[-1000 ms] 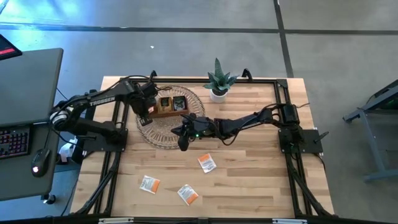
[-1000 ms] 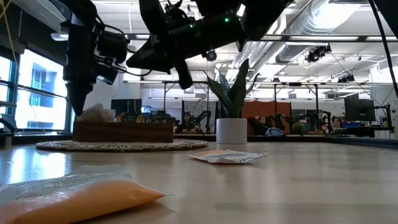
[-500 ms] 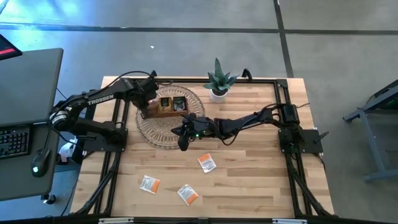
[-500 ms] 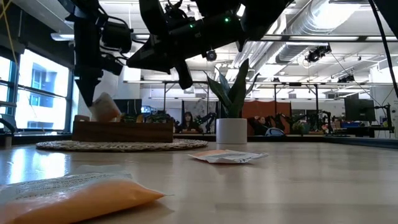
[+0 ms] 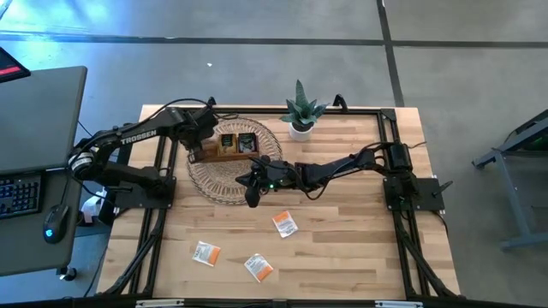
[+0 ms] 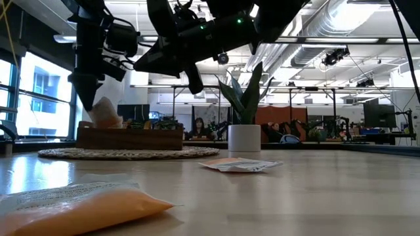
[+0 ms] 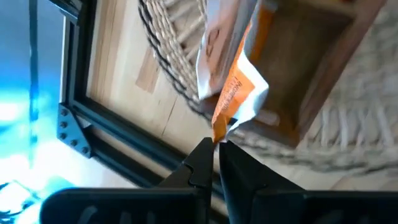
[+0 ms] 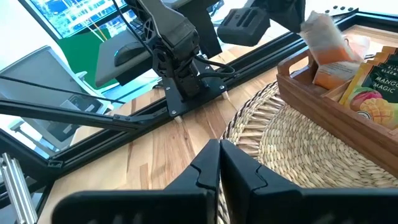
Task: Pick & Place Tea
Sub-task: Put the white tea bag into the left section of the wooden organizer
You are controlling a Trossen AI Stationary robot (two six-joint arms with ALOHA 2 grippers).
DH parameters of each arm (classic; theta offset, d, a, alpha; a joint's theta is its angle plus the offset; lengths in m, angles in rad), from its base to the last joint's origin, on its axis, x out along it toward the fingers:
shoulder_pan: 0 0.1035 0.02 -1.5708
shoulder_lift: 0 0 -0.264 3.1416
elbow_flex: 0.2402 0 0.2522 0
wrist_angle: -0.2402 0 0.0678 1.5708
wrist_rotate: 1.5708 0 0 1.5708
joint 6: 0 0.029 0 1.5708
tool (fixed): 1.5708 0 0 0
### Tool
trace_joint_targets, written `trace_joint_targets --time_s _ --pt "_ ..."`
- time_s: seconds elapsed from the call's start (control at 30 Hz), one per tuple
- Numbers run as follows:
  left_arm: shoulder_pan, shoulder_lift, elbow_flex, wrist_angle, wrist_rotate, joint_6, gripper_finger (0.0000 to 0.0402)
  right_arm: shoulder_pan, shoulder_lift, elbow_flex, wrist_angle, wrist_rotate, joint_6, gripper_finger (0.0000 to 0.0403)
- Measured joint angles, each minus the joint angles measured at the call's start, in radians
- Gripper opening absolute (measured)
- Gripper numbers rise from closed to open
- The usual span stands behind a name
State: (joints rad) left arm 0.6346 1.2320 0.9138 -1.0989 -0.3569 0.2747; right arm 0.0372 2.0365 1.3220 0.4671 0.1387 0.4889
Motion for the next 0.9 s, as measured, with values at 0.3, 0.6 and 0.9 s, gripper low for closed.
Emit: trace_joint_targets --time_s 0.3,0.6,0.9 --pt "0.000 0.000 0.000 -0.006 -0.029 0.021 0.0038 0.000 0.000 0.000 0.000 0.000 0.000 0.0004" --pt "0.000 0.000 0.000 0.045 0.038 0.077 0.0038 0.000 0.000 0.000 0.000 0.000 0.000 0.0006" --pt "0.000 0.000 0.000 0.110 0.028 0.061 0.0038 0.000 0.000 0.000 -0.006 0.000 0.000 0.0007"
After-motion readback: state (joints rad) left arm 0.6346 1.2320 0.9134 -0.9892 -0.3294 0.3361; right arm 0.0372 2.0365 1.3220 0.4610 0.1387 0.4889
